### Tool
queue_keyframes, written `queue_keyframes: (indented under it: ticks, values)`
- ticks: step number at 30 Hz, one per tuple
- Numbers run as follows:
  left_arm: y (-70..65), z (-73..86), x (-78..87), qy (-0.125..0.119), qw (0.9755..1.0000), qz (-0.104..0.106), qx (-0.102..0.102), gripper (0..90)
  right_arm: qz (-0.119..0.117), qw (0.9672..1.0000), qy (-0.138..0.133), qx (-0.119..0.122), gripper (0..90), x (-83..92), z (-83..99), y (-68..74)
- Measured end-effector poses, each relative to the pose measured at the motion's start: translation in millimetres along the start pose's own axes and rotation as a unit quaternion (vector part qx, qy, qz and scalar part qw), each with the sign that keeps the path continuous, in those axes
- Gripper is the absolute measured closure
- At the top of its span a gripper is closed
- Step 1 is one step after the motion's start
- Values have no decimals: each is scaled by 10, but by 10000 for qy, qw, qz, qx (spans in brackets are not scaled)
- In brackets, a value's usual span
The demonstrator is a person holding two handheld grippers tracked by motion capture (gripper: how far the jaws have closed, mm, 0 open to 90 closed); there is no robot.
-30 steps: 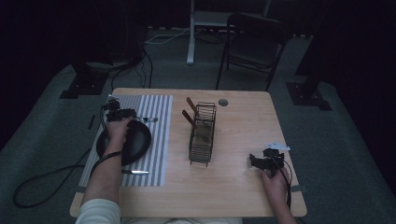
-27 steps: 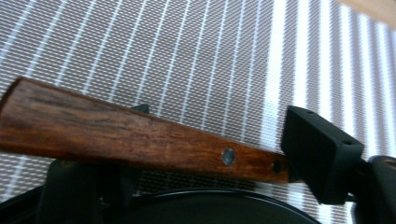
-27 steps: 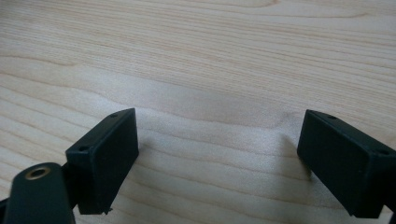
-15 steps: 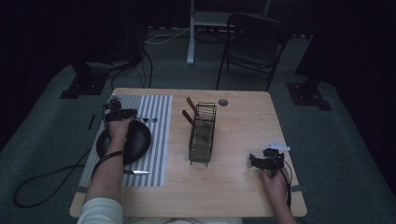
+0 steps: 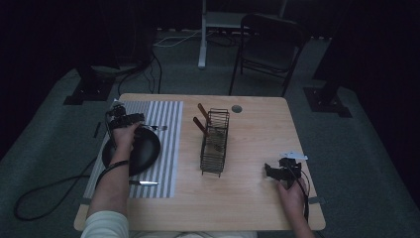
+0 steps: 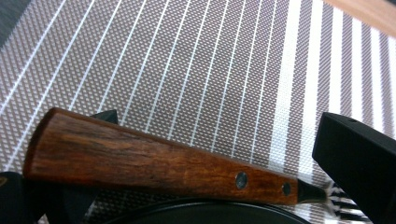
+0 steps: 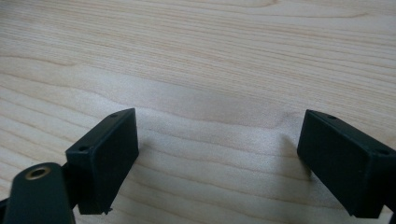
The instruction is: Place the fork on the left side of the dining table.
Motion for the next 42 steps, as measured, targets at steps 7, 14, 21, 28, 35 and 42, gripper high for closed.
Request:
queue_keyframes:
  ticks: [7, 14, 21, 28, 35, 42]
  values:
    - [78, -13, 87, -215, 9970, -708, -240, 14, 0, 10000, 1, 0, 121, 0, 0, 0]
    - [126, -6, 160, -137, 9982, -546, -222, 15, 0, 10000, 1, 0, 121, 0, 0, 0]
    - [156, 96, 296, -207, 9992, -285, -208, 15, 1, 10000, 1, 1, 121, 0, 0, 0]
    - [255, 222, 462, -386, 9988, -206, -218, 15, 0, 10000, 1, 0, 121, 0, 0, 0]
    - [294, 369, 557, -502, 9978, -196, -396, 15, 1, 10000, 1, 0, 121, 0, 0, 0]
    - [217, 525, 641, -629, 9961, -69, -608, 15, 1, 10000, 1, 0, 121, 0, 0, 0]
Point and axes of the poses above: each handheld gripper's, and its own axes: x roughly backward along the jaws, z roughly out of its underside, y roughly to its left, the point moved 8 cm from there along -x, roughly forward along the jaws, and after that the axes turned 15 degrees about y, right-handed, at the moved point
